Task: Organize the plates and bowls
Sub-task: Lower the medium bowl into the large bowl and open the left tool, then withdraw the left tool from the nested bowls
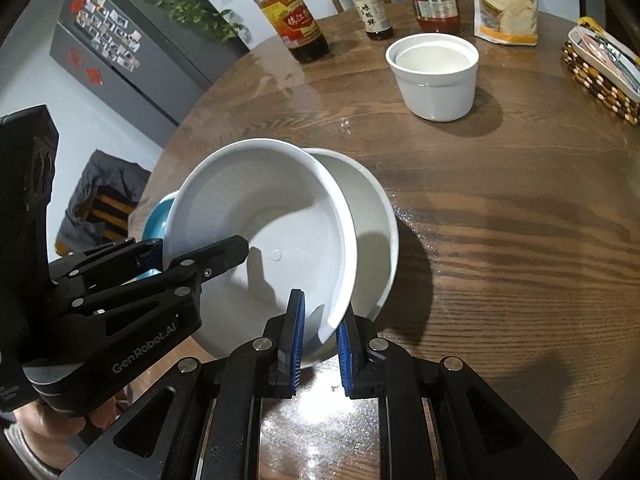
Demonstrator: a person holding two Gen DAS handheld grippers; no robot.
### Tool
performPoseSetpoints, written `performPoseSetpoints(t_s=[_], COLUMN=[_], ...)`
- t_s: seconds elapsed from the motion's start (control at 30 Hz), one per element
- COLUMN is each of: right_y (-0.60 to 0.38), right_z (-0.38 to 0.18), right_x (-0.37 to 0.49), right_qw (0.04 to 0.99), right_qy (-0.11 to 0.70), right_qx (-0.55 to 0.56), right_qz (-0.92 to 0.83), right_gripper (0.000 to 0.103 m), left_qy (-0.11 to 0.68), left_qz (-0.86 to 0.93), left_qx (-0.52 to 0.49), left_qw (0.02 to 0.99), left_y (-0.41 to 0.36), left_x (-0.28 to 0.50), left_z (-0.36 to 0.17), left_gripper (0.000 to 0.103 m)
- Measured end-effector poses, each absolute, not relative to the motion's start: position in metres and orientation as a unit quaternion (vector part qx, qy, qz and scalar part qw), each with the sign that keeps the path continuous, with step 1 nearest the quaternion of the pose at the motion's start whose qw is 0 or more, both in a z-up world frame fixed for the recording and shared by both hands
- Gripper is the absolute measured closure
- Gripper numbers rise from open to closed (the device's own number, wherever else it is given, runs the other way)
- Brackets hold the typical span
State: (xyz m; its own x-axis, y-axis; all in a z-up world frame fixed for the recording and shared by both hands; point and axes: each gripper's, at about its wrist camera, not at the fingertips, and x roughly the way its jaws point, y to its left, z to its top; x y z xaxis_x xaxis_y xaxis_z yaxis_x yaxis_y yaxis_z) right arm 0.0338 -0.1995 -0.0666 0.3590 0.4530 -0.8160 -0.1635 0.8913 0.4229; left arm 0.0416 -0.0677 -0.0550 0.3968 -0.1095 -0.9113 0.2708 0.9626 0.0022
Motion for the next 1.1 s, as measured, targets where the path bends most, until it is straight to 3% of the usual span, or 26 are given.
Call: performPoseSetpoints(t_s=[0.6, 0.87, 1.1], right_y=[-0.1987, -0.2012, -0.2068], right_z=[-0.0625, -0.0619, -0.0587], right_x=[0.0400, 0.0411, 0.0407], right_qw=[0.825, 0.825, 0.828], right_qy=[0.528, 0.526, 0.521], right_qx=[0.111, 0.117, 0.123], right_qz=[0.169, 0.169, 0.167], right_gripper=[0.086, 0.086, 0.086], left_qy=[0.539, 0.528, 0.522], left_qz=[-0.103, -0.113, -0.112], left_qx=[0.088, 0.096, 0.094], left_qw=[0.831, 0.836, 0.840], left_y=[-0.0661, -0.0723, -0.0743], left_x=[0.0474, 0.0417, 0.0389], left_z=[-0.0644, -0.0606, -0.0552], left_gripper=[0.080, 0.060, 0.050])
